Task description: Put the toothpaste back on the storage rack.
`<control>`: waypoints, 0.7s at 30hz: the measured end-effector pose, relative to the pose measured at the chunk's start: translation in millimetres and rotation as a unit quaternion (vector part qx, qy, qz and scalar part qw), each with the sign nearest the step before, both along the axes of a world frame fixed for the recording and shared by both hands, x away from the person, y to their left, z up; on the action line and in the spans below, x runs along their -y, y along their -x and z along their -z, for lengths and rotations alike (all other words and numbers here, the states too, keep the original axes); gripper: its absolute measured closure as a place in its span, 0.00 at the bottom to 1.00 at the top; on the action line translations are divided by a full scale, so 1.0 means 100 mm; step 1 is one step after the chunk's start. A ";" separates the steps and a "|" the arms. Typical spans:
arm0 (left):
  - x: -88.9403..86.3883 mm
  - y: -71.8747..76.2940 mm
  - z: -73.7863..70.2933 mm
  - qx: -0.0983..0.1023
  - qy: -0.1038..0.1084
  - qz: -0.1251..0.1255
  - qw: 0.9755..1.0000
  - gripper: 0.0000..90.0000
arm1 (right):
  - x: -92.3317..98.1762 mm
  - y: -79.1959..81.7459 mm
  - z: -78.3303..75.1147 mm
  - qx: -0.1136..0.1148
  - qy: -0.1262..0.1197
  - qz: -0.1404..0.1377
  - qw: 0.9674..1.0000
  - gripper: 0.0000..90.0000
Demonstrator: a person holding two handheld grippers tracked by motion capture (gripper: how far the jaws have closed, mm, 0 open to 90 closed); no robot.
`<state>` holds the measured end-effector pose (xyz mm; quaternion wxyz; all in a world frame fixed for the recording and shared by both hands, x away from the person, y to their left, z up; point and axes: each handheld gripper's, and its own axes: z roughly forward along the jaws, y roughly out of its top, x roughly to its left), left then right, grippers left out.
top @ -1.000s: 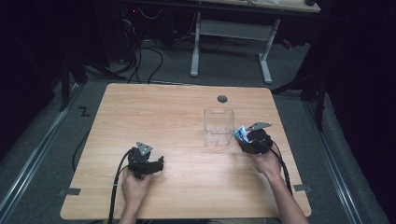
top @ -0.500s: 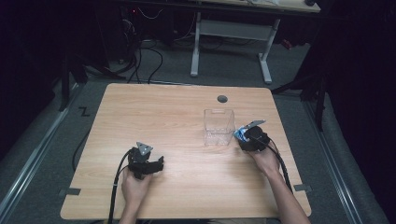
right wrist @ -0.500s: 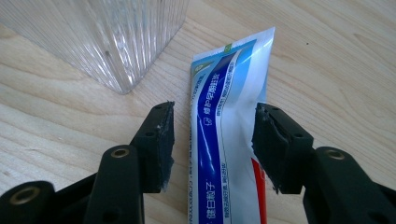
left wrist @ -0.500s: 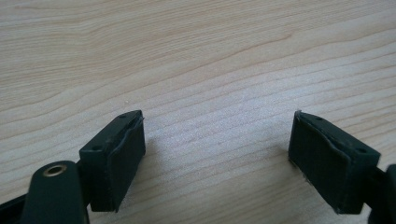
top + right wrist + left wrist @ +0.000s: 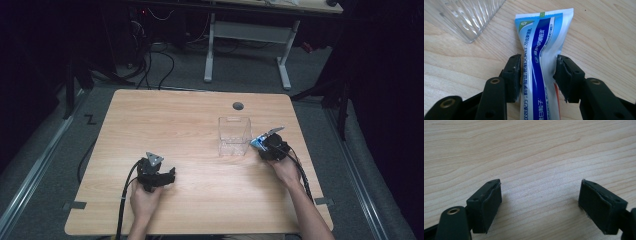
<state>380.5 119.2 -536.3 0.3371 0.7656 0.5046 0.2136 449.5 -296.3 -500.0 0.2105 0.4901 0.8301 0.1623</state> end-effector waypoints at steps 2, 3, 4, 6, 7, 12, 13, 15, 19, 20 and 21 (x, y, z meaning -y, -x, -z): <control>0.00 0.00 0.00 0.000 0.000 0.000 1.000 0.21 | 0.00 -0.01 0.00 -0.004 0.006 0.000 1.000 0.62; 0.00 0.00 0.00 0.000 0.000 0.000 1.000 0.21 | 0.00 -0.02 0.01 -0.009 0.009 0.002 1.000 0.63; 0.00 0.00 0.00 0.000 0.000 0.000 1.000 0.21 | 0.02 -0.04 0.01 -0.015 -0.004 0.003 1.000 0.63; 0.00 0.00 0.00 0.000 0.000 0.000 1.000 0.21 | 0.03 -0.05 0.01 -0.017 -0.009 0.005 1.000 0.63; 0.00 0.00 0.00 0.000 0.000 0.000 1.000 0.21 | 0.04 -0.05 0.01 -0.018 -0.011 0.004 1.000 0.63; 0.00 0.00 0.00 0.000 0.000 0.000 1.000 0.21 | 0.10 -0.08 0.01 -0.028 -0.032 0.009 0.999 0.67; 0.00 0.00 0.00 0.000 0.000 0.000 1.000 0.21 | 0.11 -0.10 0.00 -0.033 -0.031 0.007 0.999 0.68; 0.00 0.00 0.00 0.000 0.000 0.000 1.000 0.21 | 0.10 -0.11 0.00 -0.038 -0.027 0.005 0.999 0.70; 0.00 0.00 0.00 0.000 0.000 0.000 1.000 0.21 | 0.10 -0.11 -0.04 -0.042 -0.024 -0.002 0.999 0.77; 0.00 0.00 0.00 0.000 0.000 0.000 1.000 0.21 | 0.11 -0.11 -0.06 -0.046 -0.026 -0.002 0.999 0.78; 0.00 0.00 0.00 0.000 0.000 0.000 1.000 0.21 | 0.12 -0.11 -0.06 -0.046 -0.027 -0.001 0.999 0.79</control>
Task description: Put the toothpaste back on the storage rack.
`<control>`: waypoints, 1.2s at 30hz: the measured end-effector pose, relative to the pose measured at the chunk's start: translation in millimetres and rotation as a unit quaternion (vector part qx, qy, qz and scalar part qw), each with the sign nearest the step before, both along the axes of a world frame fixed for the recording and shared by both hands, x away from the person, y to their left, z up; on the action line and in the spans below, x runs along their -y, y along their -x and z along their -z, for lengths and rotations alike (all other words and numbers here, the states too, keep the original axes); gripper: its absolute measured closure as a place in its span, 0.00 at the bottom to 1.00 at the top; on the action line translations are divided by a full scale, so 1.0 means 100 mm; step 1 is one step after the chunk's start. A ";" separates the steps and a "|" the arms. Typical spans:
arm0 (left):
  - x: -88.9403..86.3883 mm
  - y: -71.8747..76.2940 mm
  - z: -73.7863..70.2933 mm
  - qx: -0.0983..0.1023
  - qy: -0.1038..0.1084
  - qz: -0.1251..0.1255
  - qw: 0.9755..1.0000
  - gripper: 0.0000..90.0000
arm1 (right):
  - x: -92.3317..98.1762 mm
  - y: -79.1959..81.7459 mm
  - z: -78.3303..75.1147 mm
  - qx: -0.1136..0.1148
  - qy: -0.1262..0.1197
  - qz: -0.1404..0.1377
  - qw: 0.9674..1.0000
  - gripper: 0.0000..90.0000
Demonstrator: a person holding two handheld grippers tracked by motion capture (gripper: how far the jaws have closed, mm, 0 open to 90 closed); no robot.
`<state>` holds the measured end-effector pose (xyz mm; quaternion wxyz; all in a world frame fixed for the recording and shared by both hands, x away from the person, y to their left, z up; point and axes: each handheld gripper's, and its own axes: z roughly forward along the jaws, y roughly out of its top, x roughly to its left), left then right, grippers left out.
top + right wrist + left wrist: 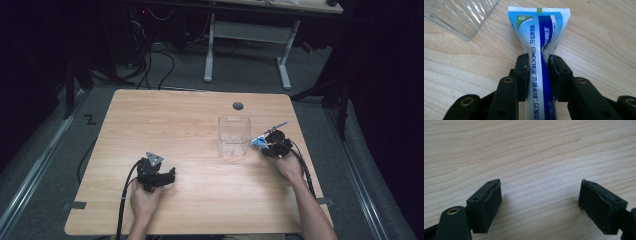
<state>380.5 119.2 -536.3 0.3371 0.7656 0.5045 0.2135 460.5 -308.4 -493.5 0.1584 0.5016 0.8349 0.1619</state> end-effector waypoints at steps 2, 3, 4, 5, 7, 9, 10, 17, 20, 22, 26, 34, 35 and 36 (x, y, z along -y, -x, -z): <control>0.00 0.00 0.00 0.000 0.000 0.000 1.000 0.21 | 0.01 0.00 -0.01 0.000 -0.004 -0.001 1.000 0.79; 0.00 0.00 0.00 0.000 0.000 0.000 1.000 0.21 | 0.01 0.00 -0.01 0.000 -0.004 -0.001 1.000 0.79; 0.00 0.00 0.00 0.000 0.000 0.000 1.000 0.21 | 0.02 0.01 -0.02 -0.001 -0.005 -0.001 1.000 0.80; 0.00 0.00 0.00 0.000 0.000 0.000 1.000 0.21 | 0.04 0.02 -0.03 -0.004 -0.013 -0.001 1.000 0.80; 0.00 0.00 0.00 0.000 0.000 0.000 1.000 0.21 | 0.06 0.03 -0.04 -0.005 -0.018 -0.001 1.000 0.80; 0.00 0.00 0.00 0.000 0.001 0.000 1.000 0.21 | 0.07 0.04 -0.05 -0.002 -0.023 -0.001 1.000 0.80; 0.00 0.00 0.00 0.000 0.001 0.000 1.000 0.21 | 0.10 0.06 -0.08 0.001 -0.034 -0.001 0.999 0.81; 0.00 0.00 0.00 0.000 0.001 0.000 1.000 0.21 | 0.14 0.14 -0.21 0.013 -0.064 -0.007 0.998 0.81; 0.00 0.00 0.00 0.000 0.001 0.000 1.000 0.21 | 0.15 0.17 -0.28 0.020 -0.075 -0.008 0.997 0.81; 0.00 0.00 0.00 0.000 0.001 0.000 1.000 0.21 | 0.16 0.20 -0.32 0.027 -0.079 -0.012 0.996 0.81; 0.00 0.00 0.00 0.000 0.001 0.000 1.000 0.21 | 0.20 0.27 -0.42 0.043 -0.089 -0.016 0.995 0.81; 0.00 0.00 0.00 0.000 0.001 0.000 1.000 0.21 | 0.25 0.34 -0.55 0.057 -0.101 -0.022 0.993 0.82; 0.00 0.00 0.00 0.000 0.001 0.000 1.000 0.21 | 0.25 0.34 -0.55 0.057 -0.101 -0.022 0.993 0.82; 0.00 0.00 0.00 0.000 0.001 0.000 1.000 0.21 | 0.25 0.35 -0.57 0.060 -0.103 -0.024 0.993 0.82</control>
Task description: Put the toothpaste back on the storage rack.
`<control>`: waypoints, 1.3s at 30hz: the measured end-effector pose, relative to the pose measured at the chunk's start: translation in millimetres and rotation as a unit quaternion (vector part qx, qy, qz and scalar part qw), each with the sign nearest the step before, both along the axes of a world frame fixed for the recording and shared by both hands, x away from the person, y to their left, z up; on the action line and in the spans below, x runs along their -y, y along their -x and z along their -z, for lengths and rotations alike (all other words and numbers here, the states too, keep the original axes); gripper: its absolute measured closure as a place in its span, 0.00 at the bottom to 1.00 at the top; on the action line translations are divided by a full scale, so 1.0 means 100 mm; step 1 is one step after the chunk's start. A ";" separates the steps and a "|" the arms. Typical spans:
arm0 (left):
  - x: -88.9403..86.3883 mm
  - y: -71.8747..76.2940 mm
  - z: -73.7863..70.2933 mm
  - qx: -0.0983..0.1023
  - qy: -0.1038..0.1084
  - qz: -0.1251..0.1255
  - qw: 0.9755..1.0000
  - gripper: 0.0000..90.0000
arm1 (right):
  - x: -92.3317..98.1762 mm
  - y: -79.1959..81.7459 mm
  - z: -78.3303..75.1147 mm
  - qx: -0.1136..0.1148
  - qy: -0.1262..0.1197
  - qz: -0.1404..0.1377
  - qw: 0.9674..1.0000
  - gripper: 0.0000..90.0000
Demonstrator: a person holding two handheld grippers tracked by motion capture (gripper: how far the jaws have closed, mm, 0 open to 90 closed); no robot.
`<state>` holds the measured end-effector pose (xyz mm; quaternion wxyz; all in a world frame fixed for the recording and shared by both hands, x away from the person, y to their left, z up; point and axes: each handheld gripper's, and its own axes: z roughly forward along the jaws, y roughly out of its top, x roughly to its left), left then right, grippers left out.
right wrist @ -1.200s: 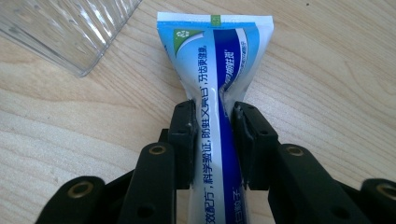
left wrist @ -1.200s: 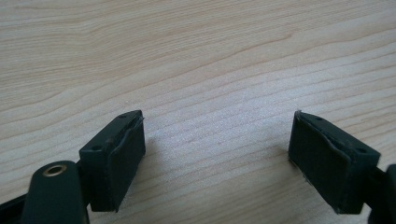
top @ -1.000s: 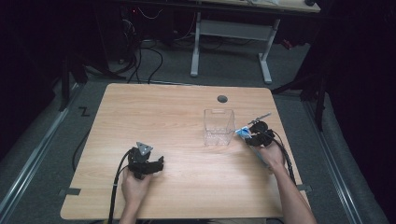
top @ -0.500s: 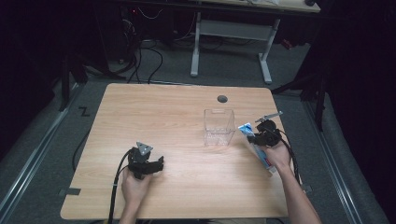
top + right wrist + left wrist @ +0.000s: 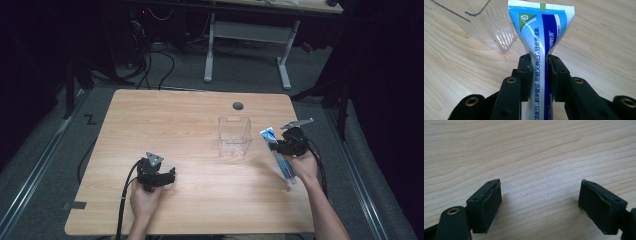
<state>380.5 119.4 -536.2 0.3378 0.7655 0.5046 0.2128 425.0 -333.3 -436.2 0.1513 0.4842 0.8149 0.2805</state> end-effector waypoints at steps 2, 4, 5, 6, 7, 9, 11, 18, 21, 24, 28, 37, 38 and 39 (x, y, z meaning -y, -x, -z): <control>0.00 0.00 0.00 0.000 0.000 0.000 1.000 0.21 | 0.00 0.02 -0.03 0.004 -0.003 -0.002 1.000 0.82; 0.00 0.00 0.00 0.000 0.000 0.000 1.000 0.21 | 0.01 0.04 -0.06 0.010 -0.008 -0.004 1.000 0.82; 0.00 0.00 0.00 0.000 0.000 0.000 1.000 0.21 | 0.01 0.04 -0.06 0.010 -0.008 -0.004 1.000 0.82; 0.00 0.00 0.00 0.000 0.000 0.000 1.000 0.21 | 0.00 0.06 -0.08 0.015 -0.013 -0.006 1.000 0.82; 0.00 0.00 0.00 0.000 0.000 0.000 1.000 0.21 | 0.00 0.07 -0.09 0.018 -0.016 -0.008 1.000 0.82; 0.00 0.00 0.00 0.000 0.000 0.000 1.000 0.21 | 0.00 0.08 -0.10 0.020 -0.018 -0.009 1.000 0.82; 0.00 0.00 0.00 0.000 0.000 0.000 1.000 0.21 | -0.01 0.10 -0.13 0.026 -0.021 -0.013 0.999 0.82; 0.00 0.00 0.00 0.000 0.000 0.000 1.000 0.21 | -0.02 0.14 -0.19 0.042 -0.036 -0.023 0.998 0.82; 0.00 0.00 0.00 0.000 0.000 0.000 1.000 0.21 | -0.03 0.15 -0.21 0.043 -0.042 -0.025 0.998 0.82; 0.00 0.00 0.00 0.000 0.000 0.000 1.000 0.21 | -0.04 0.16 -0.22 0.049 -0.050 -0.029 0.997 0.82; 0.00 0.00 0.00 0.000 0.000 0.000 1.000 0.21 | -0.05 0.18 -0.25 0.054 -0.063 -0.034 0.996 0.82; 0.00 0.00 0.00 0.000 -0.001 0.001 1.000 0.21 | -0.12 0.21 -0.33 0.075 -0.083 -0.049 0.993 0.82; 0.00 0.00 0.00 0.000 0.000 0.000 1.000 0.21 | -0.13 0.21 -0.33 0.076 -0.084 -0.050 0.992 0.82; 0.00 0.00 0.00 0.000 0.000 0.000 1.000 0.21 | -0.13 0.21 -0.33 0.076 -0.084 -0.050 0.992 0.82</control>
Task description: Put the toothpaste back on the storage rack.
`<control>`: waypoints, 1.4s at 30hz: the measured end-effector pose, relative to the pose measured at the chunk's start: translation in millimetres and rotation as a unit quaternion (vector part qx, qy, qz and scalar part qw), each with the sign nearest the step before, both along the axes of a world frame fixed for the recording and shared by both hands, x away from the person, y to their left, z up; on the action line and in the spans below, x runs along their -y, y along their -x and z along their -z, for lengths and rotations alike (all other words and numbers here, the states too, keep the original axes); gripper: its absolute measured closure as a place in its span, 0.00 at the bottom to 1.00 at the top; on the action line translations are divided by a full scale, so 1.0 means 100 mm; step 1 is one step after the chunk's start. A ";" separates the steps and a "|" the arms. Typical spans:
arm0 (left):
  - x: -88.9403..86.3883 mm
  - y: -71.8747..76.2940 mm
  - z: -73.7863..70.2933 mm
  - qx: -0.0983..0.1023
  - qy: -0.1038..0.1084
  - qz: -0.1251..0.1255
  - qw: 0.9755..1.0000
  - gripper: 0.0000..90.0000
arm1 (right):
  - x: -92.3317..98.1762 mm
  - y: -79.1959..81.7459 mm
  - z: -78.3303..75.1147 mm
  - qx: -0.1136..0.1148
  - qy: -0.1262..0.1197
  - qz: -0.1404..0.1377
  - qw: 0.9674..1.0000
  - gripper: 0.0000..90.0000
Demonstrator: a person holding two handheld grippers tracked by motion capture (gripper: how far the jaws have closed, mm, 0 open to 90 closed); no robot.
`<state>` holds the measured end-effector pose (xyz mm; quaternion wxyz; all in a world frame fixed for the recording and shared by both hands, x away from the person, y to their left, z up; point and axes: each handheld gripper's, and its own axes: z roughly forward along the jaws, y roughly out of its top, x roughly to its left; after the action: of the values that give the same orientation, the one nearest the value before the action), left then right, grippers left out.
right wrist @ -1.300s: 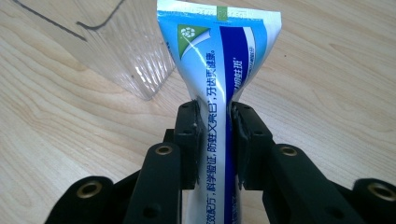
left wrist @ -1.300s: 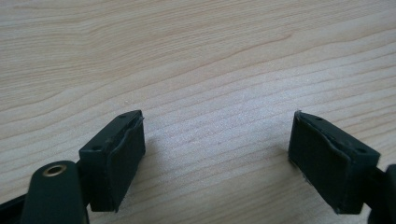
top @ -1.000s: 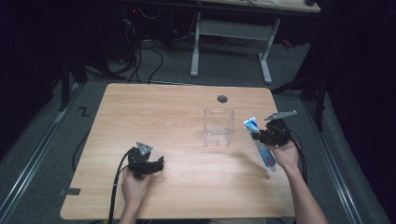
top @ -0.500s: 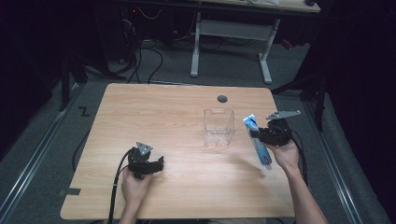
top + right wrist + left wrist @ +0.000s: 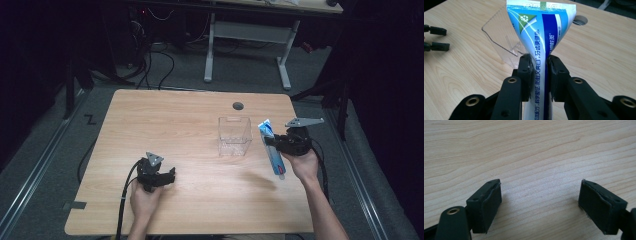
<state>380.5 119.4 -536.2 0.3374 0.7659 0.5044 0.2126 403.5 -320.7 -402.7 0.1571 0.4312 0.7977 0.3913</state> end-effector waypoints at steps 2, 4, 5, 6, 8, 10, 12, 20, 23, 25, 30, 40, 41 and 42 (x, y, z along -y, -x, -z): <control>0.00 0.00 0.00 0.000 0.000 0.000 1.000 0.21 | -0.03 0.00 -0.02 0.004 -0.001 -0.007 1.000 0.82; 0.00 0.00 0.00 0.000 0.000 0.000 1.000 0.21 | -0.06 0.00 -0.04 0.005 -0.004 -0.011 1.000 0.82; 0.00 0.00 0.00 0.000 0.000 0.000 1.000 0.21 | -0.08 0.00 -0.05 0.007 -0.004 -0.014 1.000 0.82; 0.00 0.00 0.00 0.000 0.000 0.000 1.000 0.21 | -0.09 0.01 -0.06 0.008 -0.006 -0.016 1.000 0.82; 0.00 0.00 0.00 0.000 0.000 0.000 1.000 0.21 | -0.12 0.00 -0.08 0.011 -0.013 -0.023 1.000 0.82; 0.00 0.00 0.00 0.000 0.000 0.000 1.000 0.21 | -0.15 -0.01 -0.10 0.013 -0.015 -0.028 0.999 0.82; 0.00 0.00 0.00 0.000 -0.001 0.000 1.000 0.21 | -0.17 -0.01 -0.12 0.016 -0.020 -0.030 0.999 0.82; 0.00 0.00 0.00 0.000 0.000 -0.001 1.000 0.21 | -0.25 -0.04 -0.18 0.022 -0.028 -0.038 0.999 0.82; 0.00 0.00 0.00 0.000 0.000 0.001 1.000 0.21 | -0.31 -0.04 -0.22 0.032 -0.048 -0.047 0.997 0.82; 0.00 0.00 0.00 0.000 0.000 0.002 1.000 0.21 | -0.35 -0.04 -0.26 0.037 -0.053 -0.055 0.996 0.82; 0.00 0.00 0.00 0.000 0.000 0.002 1.000 0.21 | -0.46 -0.10 -0.34 0.043 -0.062 -0.063 0.995 0.82; 0.00 0.00 0.00 0.000 0.000 0.002 1.000 0.21 | -0.54 -0.21 -0.42 0.050 -0.071 -0.060 0.994 0.82; 0.00 0.00 0.00 0.000 0.000 0.002 1.000 0.21 | -0.54 -0.23 -0.43 0.051 -0.073 -0.059 0.994 0.82; 0.00 0.00 0.00 0.000 0.000 0.002 1.000 0.21 | -0.55 -0.27 -0.45 0.052 -0.077 -0.057 0.994 0.82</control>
<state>380.3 119.1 -536.3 0.3381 0.7669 0.5027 0.2118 430.0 -265.5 -357.9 0.1420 0.3750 0.7792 0.4818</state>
